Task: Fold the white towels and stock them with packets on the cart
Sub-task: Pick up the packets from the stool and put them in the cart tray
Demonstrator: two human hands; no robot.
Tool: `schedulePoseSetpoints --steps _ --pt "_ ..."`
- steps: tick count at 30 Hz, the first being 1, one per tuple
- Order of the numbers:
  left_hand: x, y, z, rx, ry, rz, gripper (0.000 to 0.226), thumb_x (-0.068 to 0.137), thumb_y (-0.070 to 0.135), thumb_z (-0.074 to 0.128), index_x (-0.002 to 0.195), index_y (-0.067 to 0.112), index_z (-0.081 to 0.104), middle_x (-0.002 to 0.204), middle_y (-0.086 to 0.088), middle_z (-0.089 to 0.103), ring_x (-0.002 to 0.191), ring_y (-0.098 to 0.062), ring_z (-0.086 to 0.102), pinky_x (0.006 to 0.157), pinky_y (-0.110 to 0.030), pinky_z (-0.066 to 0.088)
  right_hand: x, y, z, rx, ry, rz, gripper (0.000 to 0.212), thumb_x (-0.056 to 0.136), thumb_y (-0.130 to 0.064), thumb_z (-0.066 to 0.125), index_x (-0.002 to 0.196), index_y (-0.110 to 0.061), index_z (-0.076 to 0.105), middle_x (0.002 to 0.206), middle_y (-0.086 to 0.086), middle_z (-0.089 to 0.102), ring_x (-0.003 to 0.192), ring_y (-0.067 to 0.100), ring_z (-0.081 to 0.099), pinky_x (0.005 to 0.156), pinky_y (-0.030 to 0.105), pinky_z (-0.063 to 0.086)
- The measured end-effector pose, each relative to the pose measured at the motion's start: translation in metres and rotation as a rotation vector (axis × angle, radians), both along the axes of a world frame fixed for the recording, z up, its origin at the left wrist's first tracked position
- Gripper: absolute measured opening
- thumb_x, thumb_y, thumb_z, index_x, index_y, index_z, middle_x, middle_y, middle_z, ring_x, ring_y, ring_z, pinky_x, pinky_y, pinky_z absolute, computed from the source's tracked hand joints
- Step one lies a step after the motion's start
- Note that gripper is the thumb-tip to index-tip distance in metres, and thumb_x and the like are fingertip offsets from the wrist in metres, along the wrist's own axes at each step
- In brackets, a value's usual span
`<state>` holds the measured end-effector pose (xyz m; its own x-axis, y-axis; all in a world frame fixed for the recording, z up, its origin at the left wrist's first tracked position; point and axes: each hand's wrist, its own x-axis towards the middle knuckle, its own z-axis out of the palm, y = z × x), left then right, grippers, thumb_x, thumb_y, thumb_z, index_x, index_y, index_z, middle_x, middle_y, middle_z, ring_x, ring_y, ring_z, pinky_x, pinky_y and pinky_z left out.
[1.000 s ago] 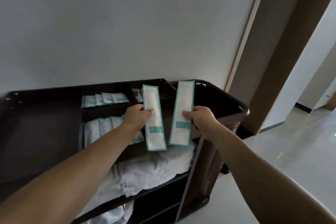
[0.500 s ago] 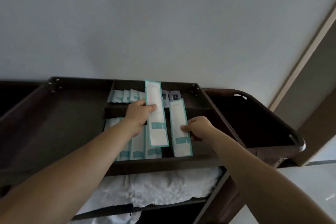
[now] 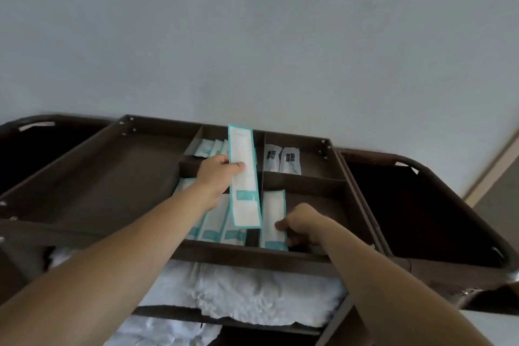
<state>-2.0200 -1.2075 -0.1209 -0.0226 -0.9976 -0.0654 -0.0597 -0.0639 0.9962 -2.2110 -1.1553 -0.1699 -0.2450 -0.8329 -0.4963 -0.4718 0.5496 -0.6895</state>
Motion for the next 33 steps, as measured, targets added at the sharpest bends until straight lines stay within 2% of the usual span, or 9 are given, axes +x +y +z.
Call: schedulePoseSetpoints --steps 3,6,10,15,17,20,24,28,33 --pt "-0.006 0.008 0.002 -0.001 0.006 0.002 0.008 0.089 0.007 0.069 0.087 0.015 0.068 0.101 -0.006 0.072 0.092 -0.024 0.069 0.087 -0.040 0.057 0.004 -0.005 0.001 -0.004 0.320 0.240 0.048 0.085 -0.037 0.074 0.111 0.002 0.063 0.108 0.016 0.070 0.095 0.035 0.069 0.081 0.040 0.057" --pt "-0.009 0.013 0.003 0.003 0.000 -0.001 0.007 0.090 0.008 0.068 0.095 0.014 0.068 0.103 -0.005 0.071 0.091 -0.022 0.069 0.081 -0.035 0.057 0.005 -0.006 0.004 -0.005 0.493 0.356 0.051 0.088 -0.047 0.066 0.115 -0.002 0.064 0.104 0.011 0.069 0.087 0.029 0.067 0.073 0.030 0.049" --pt "-0.011 0.015 0.002 -0.005 -0.021 0.019 0.006 0.090 0.008 0.068 0.093 0.013 0.069 0.103 -0.006 0.072 0.090 -0.022 0.070 0.082 -0.036 0.057 -0.001 -0.009 -0.005 0.006 0.402 0.364 0.048 0.089 -0.046 0.066 0.103 0.000 0.066 0.103 0.014 0.071 0.090 0.030 0.067 0.076 0.033 0.054" --pt "-0.016 0.017 0.003 0.010 -0.043 -0.003 0.007 0.091 0.011 0.067 0.092 0.018 0.067 0.104 -0.003 0.071 0.091 -0.020 0.070 0.079 -0.033 0.056 -0.005 -0.009 -0.006 -0.014 0.356 0.302 0.036 0.093 -0.039 0.062 0.080 -0.005 0.062 0.065 0.005 0.067 0.053 0.019 0.058 0.050 0.025 0.043" --pt "-0.020 0.018 0.003 0.018 -0.057 -0.009 0.007 0.091 0.011 0.067 0.092 0.017 0.067 0.104 -0.003 0.071 0.092 -0.021 0.069 0.083 -0.036 0.057 -0.003 -0.006 -0.001 -0.024 0.379 0.306 0.035 0.092 -0.040 0.064 0.083 -0.007 0.058 0.077 0.009 0.072 0.059 0.022 0.061 0.050 0.026 0.046" --pt "-0.025 0.018 0.003 0.038 -0.089 -0.017 0.005 0.091 0.011 0.067 0.095 0.014 0.068 0.104 -0.004 0.071 0.092 -0.022 0.069 0.083 -0.036 0.057 -0.005 -0.003 0.006 -0.053 0.430 0.318 0.038 0.091 -0.045 0.063 0.090 -0.008 0.057 0.099 0.013 0.073 0.080 0.029 0.070 0.069 0.033 0.056" --pt "-0.029 0.016 0.001 0.049 -0.111 -0.023 0.005 0.091 0.011 0.065 0.088 0.012 0.069 0.103 -0.007 0.072 0.093 -0.022 0.068 0.088 -0.037 0.054 -0.014 -0.005 0.022 -0.229 0.338 0.172 0.038 0.094 -0.043 0.058 0.099 -0.006 0.065 0.092 0.008 0.071 0.079 0.024 0.069 0.079 0.040 0.059" --pt "-0.044 0.019 0.001 0.085 -0.082 -0.070 0.005 0.092 0.011 0.064 0.092 0.011 0.070 0.101 -0.007 0.072 0.094 -0.024 0.068 0.091 -0.040 0.054 -0.011 0.005 0.047 -0.323 -0.099 0.035 0.037 0.095 -0.047 0.058 0.098 -0.011 0.067 0.088 0.003 0.073 0.062 0.015 0.062 0.061 0.030 0.050" --pt "-0.061 0.023 -0.002 0.135 -0.063 -0.192 0.014 0.092 0.009 0.063 0.102 0.004 0.071 0.093 -0.014 0.074 0.083 -0.029 0.071 0.074 -0.039 0.060 -0.017 0.013 0.042 -0.362 -0.092 0.030 0.024 0.087 -0.033 0.073 0.094 -0.011 0.065 0.090 0.005 0.073 0.068 0.015 0.067 0.060 0.024 0.053"
